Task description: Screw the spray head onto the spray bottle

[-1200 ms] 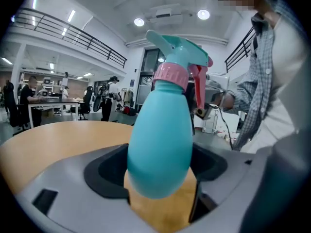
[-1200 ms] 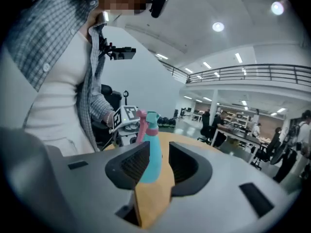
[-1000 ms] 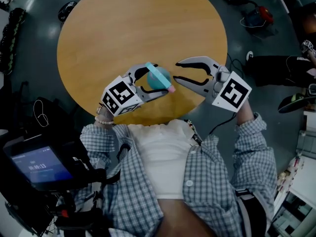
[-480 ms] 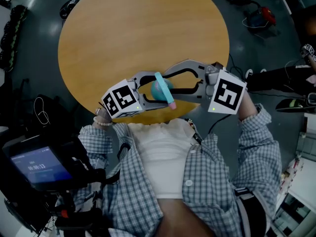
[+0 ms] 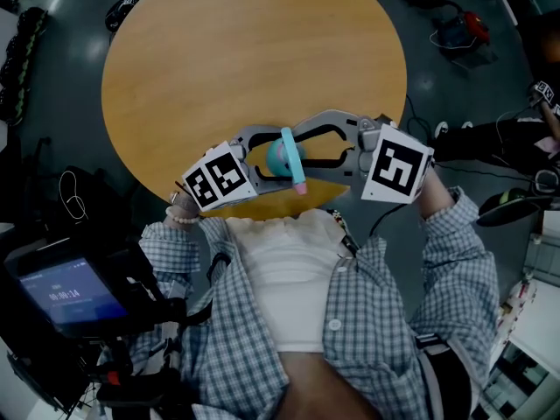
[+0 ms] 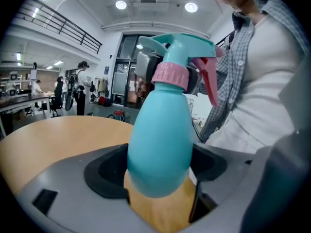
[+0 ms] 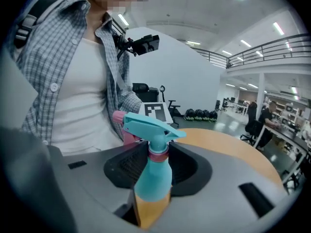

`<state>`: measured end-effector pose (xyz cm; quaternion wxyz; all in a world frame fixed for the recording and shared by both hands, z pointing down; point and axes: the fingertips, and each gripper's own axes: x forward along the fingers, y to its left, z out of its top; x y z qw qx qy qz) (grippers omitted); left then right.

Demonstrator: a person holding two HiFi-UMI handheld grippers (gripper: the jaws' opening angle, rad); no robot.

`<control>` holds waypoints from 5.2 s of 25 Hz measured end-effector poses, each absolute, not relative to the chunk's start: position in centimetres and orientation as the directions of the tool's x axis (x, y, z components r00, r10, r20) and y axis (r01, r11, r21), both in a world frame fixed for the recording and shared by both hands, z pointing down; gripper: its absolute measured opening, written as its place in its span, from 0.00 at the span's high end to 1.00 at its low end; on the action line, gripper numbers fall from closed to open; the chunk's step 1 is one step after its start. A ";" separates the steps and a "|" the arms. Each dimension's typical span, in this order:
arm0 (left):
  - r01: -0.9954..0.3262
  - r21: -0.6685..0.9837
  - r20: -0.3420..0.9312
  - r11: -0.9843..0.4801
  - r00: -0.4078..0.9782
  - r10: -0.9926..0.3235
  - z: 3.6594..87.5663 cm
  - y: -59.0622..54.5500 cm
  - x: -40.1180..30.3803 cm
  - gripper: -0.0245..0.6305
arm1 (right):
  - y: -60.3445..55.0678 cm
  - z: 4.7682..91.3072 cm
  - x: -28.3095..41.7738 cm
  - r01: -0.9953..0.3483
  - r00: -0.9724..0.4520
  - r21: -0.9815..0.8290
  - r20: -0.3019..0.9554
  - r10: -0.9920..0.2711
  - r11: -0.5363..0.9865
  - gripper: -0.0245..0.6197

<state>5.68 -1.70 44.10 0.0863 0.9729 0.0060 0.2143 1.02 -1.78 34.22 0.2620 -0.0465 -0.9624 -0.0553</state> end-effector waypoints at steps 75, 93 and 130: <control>-0.501 0.135 0.516 -0.855 0.772 -0.371 48.2 -6.8 3.4 0.36 | -7.7 37.9 0.7 -0.709 -0.665 -0.031 0.361 -0.654 0.704 0.77; -0.563 0.101 0.544 -0.820 0.721 -0.429 48.8 -8.5 2.5 0.36 | -7.3 38.9 1.3 -0.652 -0.720 -0.073 0.371 -0.587 0.754 0.62; -0.408 0.137 0.337 -0.903 0.876 -0.345 50.5 -4.9 4.1 0.36 | -5.1 41.9 0.1 -0.509 -0.785 0.005 0.406 -0.467 0.861 0.77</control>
